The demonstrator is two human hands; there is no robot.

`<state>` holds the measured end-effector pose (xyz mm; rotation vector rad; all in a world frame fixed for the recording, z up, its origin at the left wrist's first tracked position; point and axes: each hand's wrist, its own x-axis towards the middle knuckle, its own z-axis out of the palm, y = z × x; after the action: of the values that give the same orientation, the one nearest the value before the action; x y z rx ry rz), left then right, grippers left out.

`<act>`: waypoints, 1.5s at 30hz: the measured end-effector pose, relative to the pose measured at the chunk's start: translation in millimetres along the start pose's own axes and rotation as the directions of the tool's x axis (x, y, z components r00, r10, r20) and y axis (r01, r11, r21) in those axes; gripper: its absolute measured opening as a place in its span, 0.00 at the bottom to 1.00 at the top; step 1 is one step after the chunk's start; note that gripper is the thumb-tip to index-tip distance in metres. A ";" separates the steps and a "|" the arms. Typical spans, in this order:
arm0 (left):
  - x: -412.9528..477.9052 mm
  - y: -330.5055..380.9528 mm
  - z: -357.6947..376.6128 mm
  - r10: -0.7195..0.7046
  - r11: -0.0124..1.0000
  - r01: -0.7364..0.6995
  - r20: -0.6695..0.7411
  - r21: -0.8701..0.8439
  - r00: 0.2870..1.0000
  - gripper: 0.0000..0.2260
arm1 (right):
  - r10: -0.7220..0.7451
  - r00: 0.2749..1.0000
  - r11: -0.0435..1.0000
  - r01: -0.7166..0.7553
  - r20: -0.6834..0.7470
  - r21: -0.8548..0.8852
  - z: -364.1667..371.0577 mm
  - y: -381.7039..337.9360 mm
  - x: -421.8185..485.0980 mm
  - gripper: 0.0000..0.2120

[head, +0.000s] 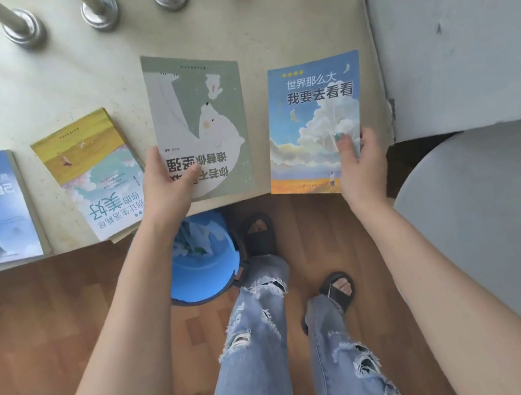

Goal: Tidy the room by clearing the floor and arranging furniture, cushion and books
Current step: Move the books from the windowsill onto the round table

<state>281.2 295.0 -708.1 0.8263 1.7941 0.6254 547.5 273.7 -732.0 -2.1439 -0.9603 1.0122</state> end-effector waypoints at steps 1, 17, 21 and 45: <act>-4.4 0.4 -1.0 0.005 1.000 -0.005 0.012 0.021 1.000 0.14 | -0.007 1.000 1.000 0.007 -0.001 -0.002 -3.5 4.9 -2.7 0.08; -119.5 -25.0 51.5 -0.030 0.994 0.015 0.148 0.104 0.989 0.14 | 0.045 0.998 0.995 -0.042 -0.036 0.087 -98.7 91.9 -83.7 0.08; -138.8 -26.6 73.5 -0.039 0.989 0.013 0.179 0.146 0.983 0.15 | 0.067 0.995 0.995 -0.060 -0.078 0.086 -124.8 116.9 -97.9 0.07; -167.4 22.1 288.8 0.041 0.874 -0.318 0.597 0.367 0.801 0.17 | 0.261 0.847 0.955 -0.157 -0.463 0.252 -275.4 243.2 -118.6 0.10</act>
<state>598.4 189.8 -694.3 1.3608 1.3039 0.0317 805.5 -12.7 -712.3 -2.2011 -0.3621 0.5712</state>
